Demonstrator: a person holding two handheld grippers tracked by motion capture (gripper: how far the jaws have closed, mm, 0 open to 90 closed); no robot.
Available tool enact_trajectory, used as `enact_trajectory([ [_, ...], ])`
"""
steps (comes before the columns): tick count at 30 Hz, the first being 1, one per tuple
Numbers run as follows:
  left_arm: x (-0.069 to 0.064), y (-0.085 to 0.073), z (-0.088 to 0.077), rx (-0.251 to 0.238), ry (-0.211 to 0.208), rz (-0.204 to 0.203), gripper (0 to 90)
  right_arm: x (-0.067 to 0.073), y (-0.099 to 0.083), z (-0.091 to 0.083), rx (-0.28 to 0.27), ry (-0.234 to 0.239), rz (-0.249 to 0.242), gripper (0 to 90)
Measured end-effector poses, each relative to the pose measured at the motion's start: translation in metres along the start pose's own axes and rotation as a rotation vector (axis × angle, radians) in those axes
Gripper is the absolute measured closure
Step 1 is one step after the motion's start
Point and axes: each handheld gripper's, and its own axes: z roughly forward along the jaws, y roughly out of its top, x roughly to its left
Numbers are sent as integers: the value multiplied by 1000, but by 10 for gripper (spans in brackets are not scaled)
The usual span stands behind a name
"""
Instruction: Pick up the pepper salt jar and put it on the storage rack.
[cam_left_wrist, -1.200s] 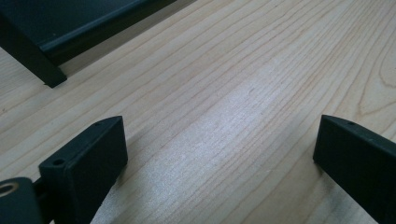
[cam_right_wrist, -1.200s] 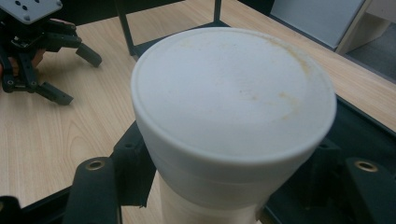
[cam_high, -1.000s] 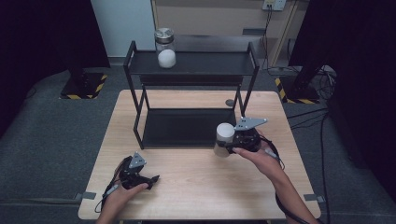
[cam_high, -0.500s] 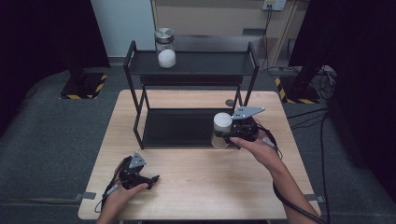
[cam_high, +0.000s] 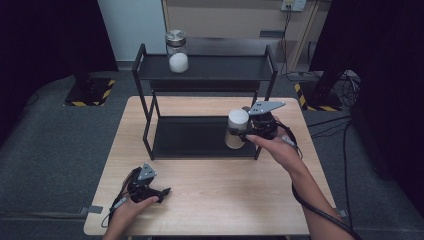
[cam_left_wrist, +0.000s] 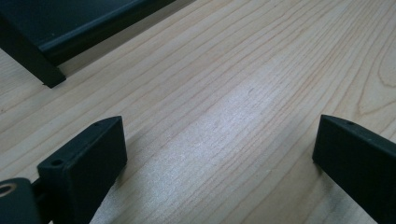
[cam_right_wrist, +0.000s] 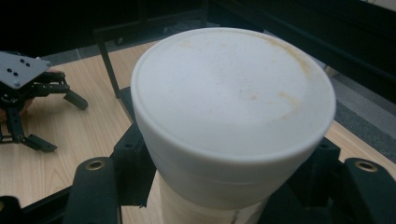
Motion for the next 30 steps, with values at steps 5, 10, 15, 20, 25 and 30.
enact_trajectory([
  [5,0,0,0,0,0,0,18,-3,7,-2,9,0,2,358],
  [10,0,0,0,0,0,0,18,-5,15,-5,17,2,-6,358],
  [15,0,0,0,0,0,0,18,-8,23,-11,9,3,-2,358],
  [20,0,0,0,3,0,3,18,-10,33,-18,9,9,-4,358],
  [25,0,0,0,0,0,0,18,-10,41,-25,6,13,-4,358],
  [30,0,0,0,0,0,0,18,-9,53,-34,8,11,-3,358],
])
